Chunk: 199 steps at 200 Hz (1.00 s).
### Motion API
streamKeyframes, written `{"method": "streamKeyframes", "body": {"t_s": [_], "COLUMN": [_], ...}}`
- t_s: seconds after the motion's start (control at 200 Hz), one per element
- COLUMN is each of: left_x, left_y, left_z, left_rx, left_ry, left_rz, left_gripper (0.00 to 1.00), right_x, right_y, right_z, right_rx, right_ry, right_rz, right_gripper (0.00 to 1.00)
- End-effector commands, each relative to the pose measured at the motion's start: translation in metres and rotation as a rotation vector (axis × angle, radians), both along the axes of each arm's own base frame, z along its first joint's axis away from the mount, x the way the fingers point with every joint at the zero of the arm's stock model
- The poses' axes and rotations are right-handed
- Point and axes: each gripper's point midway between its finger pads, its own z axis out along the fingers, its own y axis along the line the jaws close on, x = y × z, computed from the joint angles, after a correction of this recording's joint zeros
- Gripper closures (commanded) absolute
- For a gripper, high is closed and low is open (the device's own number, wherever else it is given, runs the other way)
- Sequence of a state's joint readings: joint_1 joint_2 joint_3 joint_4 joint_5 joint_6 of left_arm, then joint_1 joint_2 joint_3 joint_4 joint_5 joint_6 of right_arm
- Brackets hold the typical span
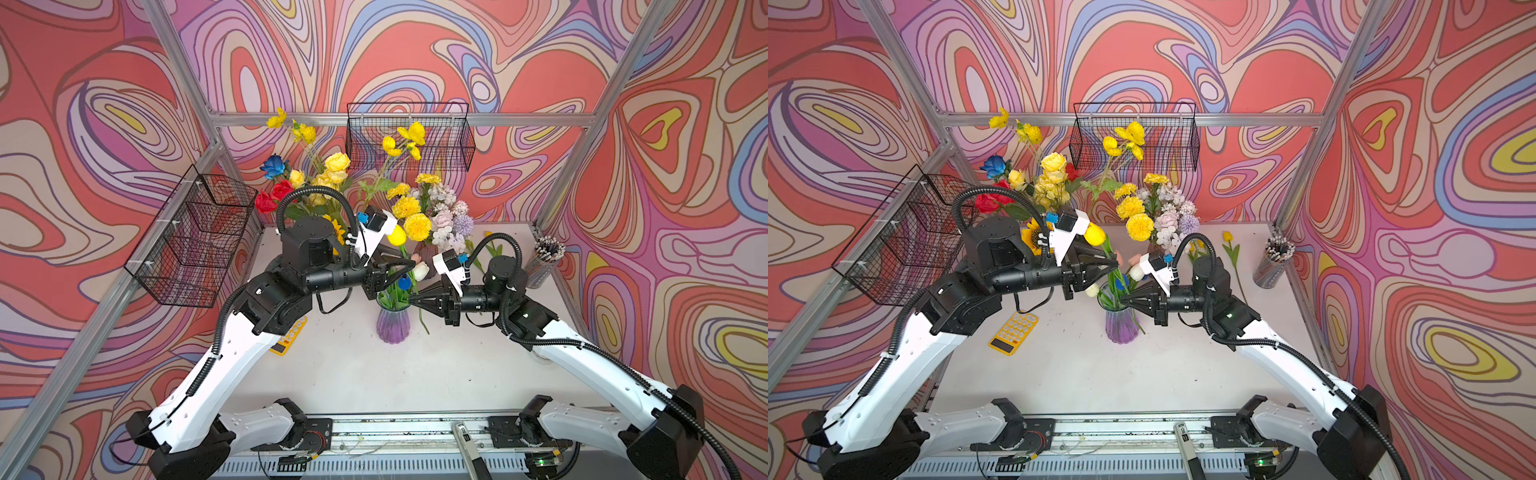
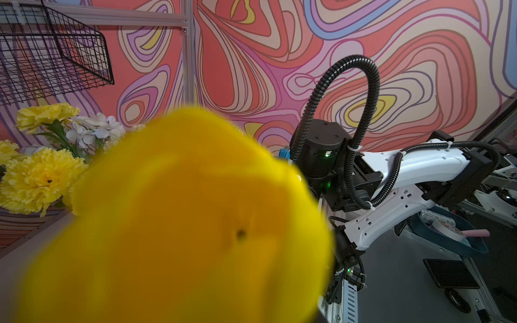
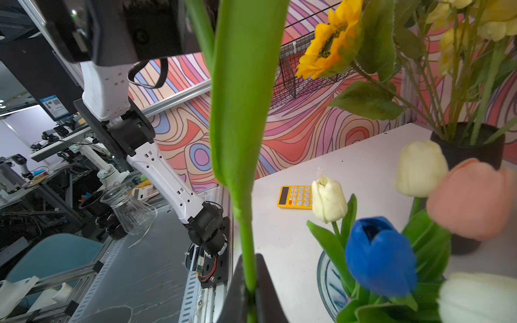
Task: Pick out yellow flowers from the vase
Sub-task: Place the flower at the center of the board.
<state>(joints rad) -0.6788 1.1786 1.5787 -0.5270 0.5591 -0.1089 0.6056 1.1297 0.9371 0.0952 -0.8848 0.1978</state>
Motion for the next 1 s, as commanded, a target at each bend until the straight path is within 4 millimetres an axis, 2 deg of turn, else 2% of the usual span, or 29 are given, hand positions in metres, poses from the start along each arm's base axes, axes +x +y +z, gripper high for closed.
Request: {"method": "streamKeyframes", "body": {"t_s": [0.0, 0.09, 0.18, 0.361, 0.516, 0.751, 0.886, 0.992], "left_x": [-0.005, -0.006, -0.008, -0.011, -0.012, -0.011, -0.008, -0.007], "left_y": [0.008, 0.011, 0.015, 0.027, 0.044, 0.077, 0.098, 0.110], "left_z": [0.005, 0.004, 0.003, -0.001, -0.010, -0.037, -0.058, -0.073], "left_rx": [-0.017, -0.017, -0.019, -0.023, -0.011, 0.071, 0.149, 0.184], "left_ry": [-0.018, -0.019, -0.019, -0.029, -0.044, -0.028, -0.003, 0.006], "left_rz": [0.013, 0.024, 0.038, 0.091, 0.167, 0.318, 0.418, 0.472], "left_gripper": [0.58, 0.46, 0.44, 0.43, 0.41, 0.36, 0.36, 0.36], "right_x": [0.009, 0.019, 0.024, 0.034, 0.068, 0.099, 0.115, 0.124], "right_y": [-0.007, -0.012, -0.015, -0.027, -0.059, -0.115, -0.150, -0.161], "right_z": [0.019, 0.019, 0.017, 0.027, 0.031, 0.040, 0.037, 0.026], "right_rx": [0.018, 0.000, -0.023, -0.044, -0.105, -0.154, -0.238, -0.326], "right_ry": [-0.083, -0.100, -0.118, -0.173, -0.215, -0.265, -0.255, -0.244], "right_rz": [-0.101, -0.175, -0.210, -0.322, -0.600, -0.970, -1.187, -1.260], "right_gripper": [1.00, 1.00, 1.00, 1.00, 1.00, 1.00, 1.00, 1.00]}}
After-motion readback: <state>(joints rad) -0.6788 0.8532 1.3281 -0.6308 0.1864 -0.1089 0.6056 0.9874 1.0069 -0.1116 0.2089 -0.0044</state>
